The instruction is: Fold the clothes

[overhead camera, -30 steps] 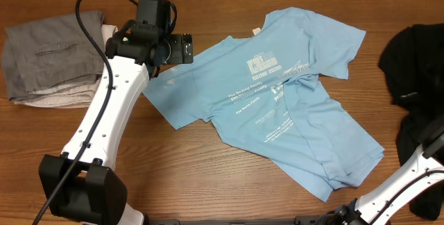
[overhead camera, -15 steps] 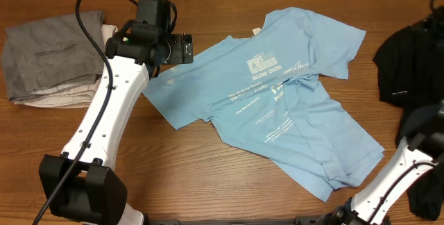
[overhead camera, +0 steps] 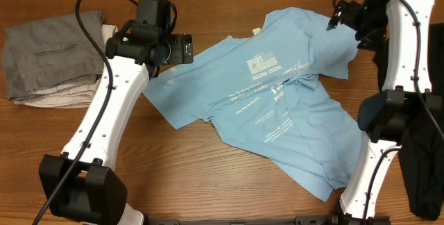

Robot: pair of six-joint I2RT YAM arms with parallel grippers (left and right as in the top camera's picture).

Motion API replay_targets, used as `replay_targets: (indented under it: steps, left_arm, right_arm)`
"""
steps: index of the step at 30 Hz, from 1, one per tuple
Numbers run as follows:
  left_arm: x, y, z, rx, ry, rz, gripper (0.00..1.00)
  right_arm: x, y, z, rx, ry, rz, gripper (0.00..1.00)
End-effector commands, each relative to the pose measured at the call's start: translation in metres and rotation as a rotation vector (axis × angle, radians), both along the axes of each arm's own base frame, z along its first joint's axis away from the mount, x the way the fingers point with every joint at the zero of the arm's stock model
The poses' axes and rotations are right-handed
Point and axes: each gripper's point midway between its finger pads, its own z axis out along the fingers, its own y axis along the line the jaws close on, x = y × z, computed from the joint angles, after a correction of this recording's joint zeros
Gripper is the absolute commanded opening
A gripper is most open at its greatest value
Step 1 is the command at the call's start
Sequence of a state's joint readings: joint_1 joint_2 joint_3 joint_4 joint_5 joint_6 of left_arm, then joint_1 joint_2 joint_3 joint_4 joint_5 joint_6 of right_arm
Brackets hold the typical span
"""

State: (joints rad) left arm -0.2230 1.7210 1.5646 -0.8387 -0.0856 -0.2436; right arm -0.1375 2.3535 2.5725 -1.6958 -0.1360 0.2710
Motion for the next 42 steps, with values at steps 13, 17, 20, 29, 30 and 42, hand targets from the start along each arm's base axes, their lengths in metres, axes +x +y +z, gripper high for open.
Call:
replay_targets:
  steps: [13,17,20,29,30,42]
  left_arm:
    - [0.011,-0.008,0.008,-0.042,-0.051,-0.01,1.0]
    - [0.008,-0.049,0.019,-0.216,-0.053,-0.18,1.0]
    - [0.006,-0.075,0.035,-0.329,-0.081,-0.301,1.0]
    - [0.026,-0.098,0.069,-0.345,-0.184,-0.338,0.4]
    - [0.029,-0.103,0.072,-0.343,-0.201,-0.344,0.36]
    - [0.057,-0.182,0.048,-0.262,-0.305,-0.417,0.38]
  right_arm:
    - [0.0,-0.035,0.005,-0.145,-0.014,-0.058,1.0]
    - [0.0,-0.035,0.005,-0.145,-0.014,-0.058,1.0]
    - [0.0,-0.035,0.005,-0.145,-0.014,-0.058,1.0]
    - [0.0,-0.035,0.005,-0.145,-0.014,-0.058,1.0]
    - [0.0,-0.035,0.005,-0.145,-0.014,-0.058,1.0]
    - [0.0,-0.035,0.005,-0.145,-0.014,-0.058,1.0]
